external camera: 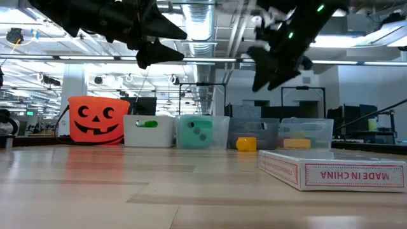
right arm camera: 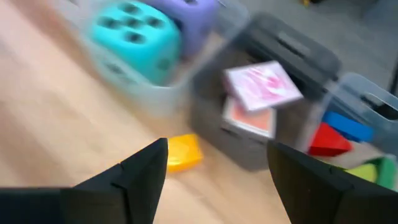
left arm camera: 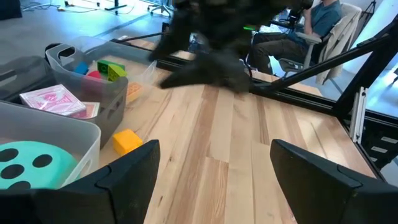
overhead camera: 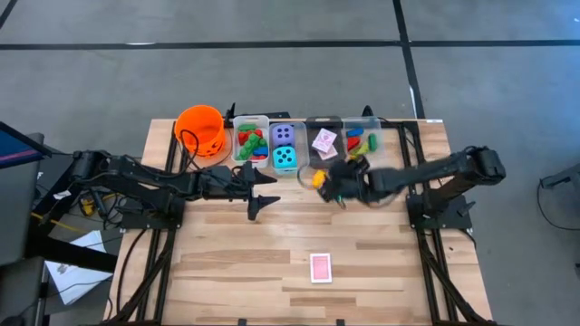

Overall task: Pick & Place Toys
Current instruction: Put the big yellow game piece into the white bin

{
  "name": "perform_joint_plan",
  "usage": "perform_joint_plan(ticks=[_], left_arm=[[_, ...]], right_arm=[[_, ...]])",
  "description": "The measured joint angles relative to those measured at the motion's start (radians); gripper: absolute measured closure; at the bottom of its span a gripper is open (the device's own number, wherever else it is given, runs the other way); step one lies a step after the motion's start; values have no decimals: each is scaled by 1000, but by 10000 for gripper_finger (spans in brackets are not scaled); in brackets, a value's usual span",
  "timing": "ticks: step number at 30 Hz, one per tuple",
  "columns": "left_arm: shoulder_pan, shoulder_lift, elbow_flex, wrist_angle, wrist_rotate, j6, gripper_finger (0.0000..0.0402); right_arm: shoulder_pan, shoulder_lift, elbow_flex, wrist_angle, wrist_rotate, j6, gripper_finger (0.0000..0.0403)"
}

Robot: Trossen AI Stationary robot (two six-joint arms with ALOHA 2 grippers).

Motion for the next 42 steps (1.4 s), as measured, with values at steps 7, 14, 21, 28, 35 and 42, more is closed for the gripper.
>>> perform_joint_plan(ticks=[7, 14, 21, 28, 35, 42], left_arm=[[0, 0, 0, 0, 0, -1, 103], [-29, 0, 0, 0, 0, -3, 103], [-86, 27, 1, 11, 0, -3, 103], [-112, 271, 12, 248, -33, 82, 103], [-82, 513, 118, 342, -232, 127, 103], [-80, 738, 280, 341, -334, 143, 103]], right_arm=[[219, 0, -1, 17, 152, 152, 135], [285, 1, -1, 17, 173, 205, 135], [286, 28, 0, 22, 200, 210, 135], [279, 32, -1, 24, 200, 208, 135], [278, 32, -1, 24, 199, 183, 135], [278, 32, -1, 14, 200, 177, 135]])
